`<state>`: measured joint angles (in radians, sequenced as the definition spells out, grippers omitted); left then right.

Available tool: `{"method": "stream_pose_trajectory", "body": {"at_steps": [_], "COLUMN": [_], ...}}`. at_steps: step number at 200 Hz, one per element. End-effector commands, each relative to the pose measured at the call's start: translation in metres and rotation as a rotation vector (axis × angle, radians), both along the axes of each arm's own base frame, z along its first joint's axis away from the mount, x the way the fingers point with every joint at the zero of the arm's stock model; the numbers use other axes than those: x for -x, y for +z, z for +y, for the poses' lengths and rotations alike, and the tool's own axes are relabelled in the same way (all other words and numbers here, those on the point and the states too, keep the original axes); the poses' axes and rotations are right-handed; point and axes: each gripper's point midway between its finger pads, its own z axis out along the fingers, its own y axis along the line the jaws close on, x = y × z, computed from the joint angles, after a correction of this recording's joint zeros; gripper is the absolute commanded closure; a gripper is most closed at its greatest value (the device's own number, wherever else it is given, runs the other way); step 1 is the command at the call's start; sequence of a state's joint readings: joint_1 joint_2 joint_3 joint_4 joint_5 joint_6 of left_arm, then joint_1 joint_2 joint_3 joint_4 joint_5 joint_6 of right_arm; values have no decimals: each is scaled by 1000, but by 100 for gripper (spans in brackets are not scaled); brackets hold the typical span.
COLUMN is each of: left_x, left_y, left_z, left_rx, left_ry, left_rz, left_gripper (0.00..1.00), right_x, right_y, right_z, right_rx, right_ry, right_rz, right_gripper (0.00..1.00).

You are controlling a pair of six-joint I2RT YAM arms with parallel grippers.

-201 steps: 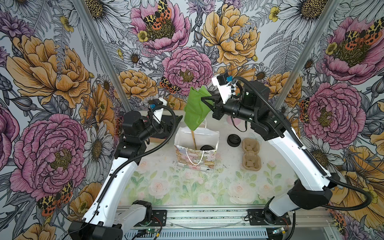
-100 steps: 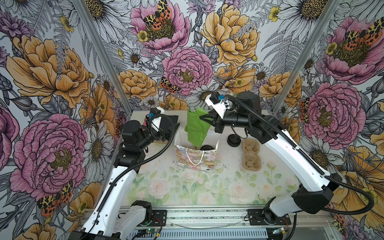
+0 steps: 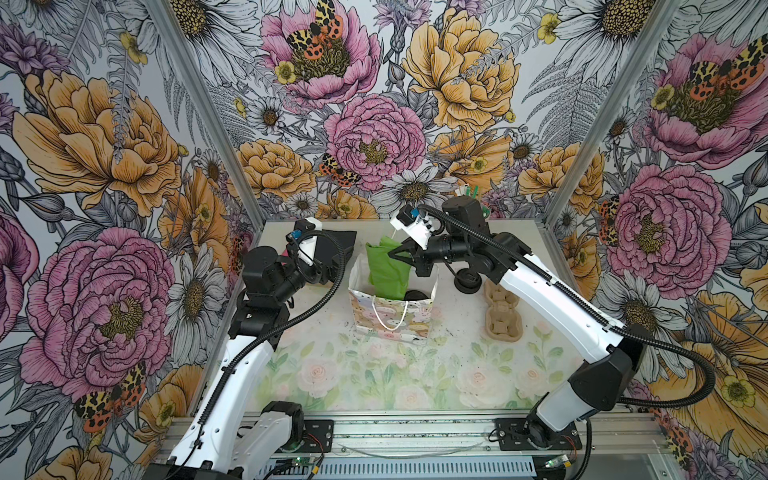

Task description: Pack the takeout coffee

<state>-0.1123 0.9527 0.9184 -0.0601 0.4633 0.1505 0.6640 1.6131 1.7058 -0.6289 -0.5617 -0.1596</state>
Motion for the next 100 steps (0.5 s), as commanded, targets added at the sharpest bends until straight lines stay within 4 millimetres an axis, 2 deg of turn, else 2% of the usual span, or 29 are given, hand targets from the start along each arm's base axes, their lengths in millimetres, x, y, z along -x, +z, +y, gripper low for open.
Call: {"method": "stream_pose_trajectory", "body": {"at_steps": [1, 54, 100], "left_x": [1, 0, 0], "left_y": [3, 3, 2], "left_z": [2, 5, 5], "left_rx": [27, 32, 35], "left_ry": [4, 7, 7], "left_rz": [-20, -20, -16], "left_gripper": [1, 1, 1], "right_x": [0, -2, -5], "right_y": [-17, -59, -85], "right_z": [9, 23, 28], "right_rx": [26, 87, 133], "right_ry": [22, 36, 28], "right_rz": [10, 82, 116], "right_gripper": [100, 100, 94]}}
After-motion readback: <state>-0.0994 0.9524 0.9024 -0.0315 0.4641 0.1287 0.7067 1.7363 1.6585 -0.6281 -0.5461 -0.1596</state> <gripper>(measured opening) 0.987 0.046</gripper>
